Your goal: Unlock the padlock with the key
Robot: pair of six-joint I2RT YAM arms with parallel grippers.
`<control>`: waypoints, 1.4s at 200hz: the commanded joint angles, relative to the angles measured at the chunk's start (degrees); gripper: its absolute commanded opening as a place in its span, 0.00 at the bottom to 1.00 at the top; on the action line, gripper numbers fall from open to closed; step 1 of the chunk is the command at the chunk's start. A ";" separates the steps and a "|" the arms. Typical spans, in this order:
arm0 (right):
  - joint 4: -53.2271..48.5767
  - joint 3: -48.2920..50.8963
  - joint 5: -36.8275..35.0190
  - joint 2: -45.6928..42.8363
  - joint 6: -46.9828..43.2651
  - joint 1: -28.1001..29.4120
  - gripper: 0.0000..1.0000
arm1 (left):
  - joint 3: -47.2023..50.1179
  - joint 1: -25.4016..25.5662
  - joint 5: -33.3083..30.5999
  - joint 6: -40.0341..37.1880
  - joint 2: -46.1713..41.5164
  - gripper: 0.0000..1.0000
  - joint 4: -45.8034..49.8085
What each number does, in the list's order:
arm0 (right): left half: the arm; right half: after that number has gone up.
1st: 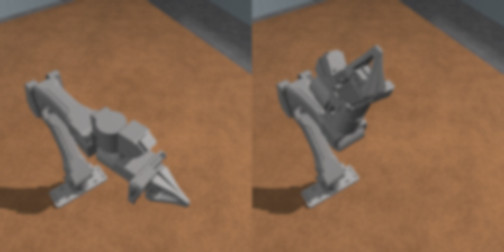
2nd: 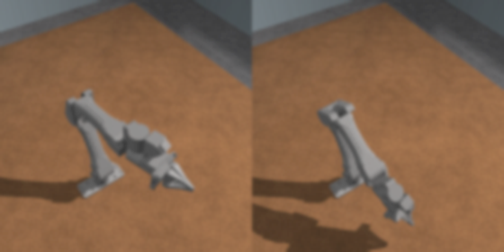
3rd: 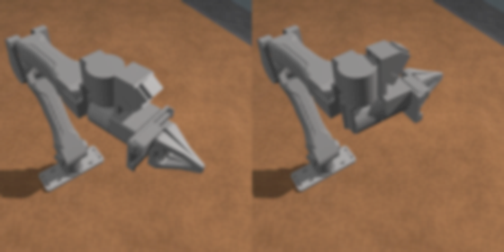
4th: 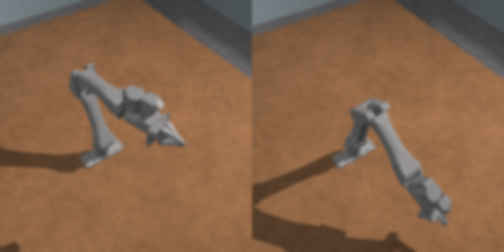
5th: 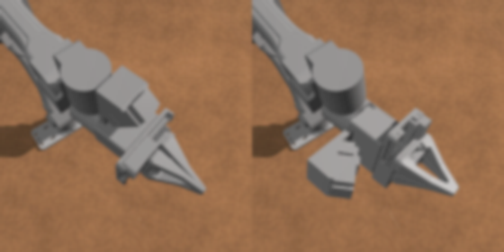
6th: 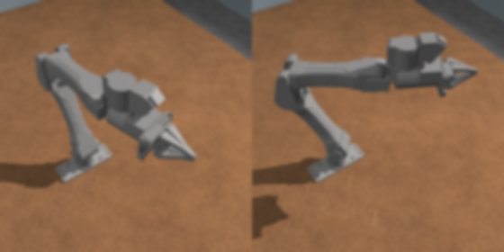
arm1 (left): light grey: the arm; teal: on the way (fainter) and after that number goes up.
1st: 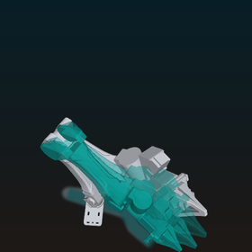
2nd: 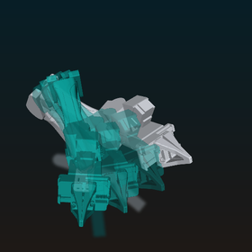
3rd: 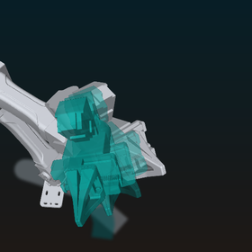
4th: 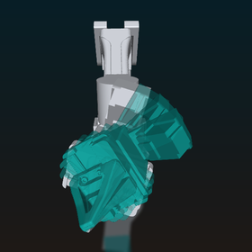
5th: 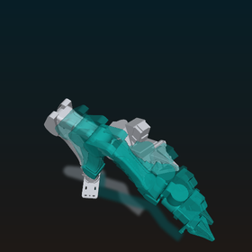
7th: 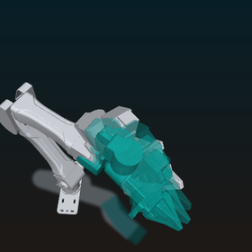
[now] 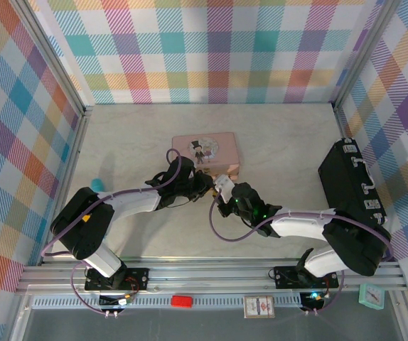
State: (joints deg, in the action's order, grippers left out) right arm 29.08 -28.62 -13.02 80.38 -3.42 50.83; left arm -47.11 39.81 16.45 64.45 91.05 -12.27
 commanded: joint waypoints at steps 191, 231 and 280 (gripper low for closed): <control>-3.42 0.24 6.66 -3.65 27.33 -3.41 0.00 | 0.03 -0.96 -0.12 -1.18 -0.72 0.00 -6.02; -3.73 -0.03 9.46 -3.56 32.39 -3.88 0.00 | -0.17 -1.05 -0.01 -1.01 -0.30 0.00 -6.62; -1.98 0.75 11.26 -2.04 38.56 -4.24 0.00 | -0.23 -1.05 0.34 -0.90 -0.08 0.00 -7.41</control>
State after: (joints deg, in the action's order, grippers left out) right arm 26.04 -28.58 -3.79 77.82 29.85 47.13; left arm -46.98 39.27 17.08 64.51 91.44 -13.61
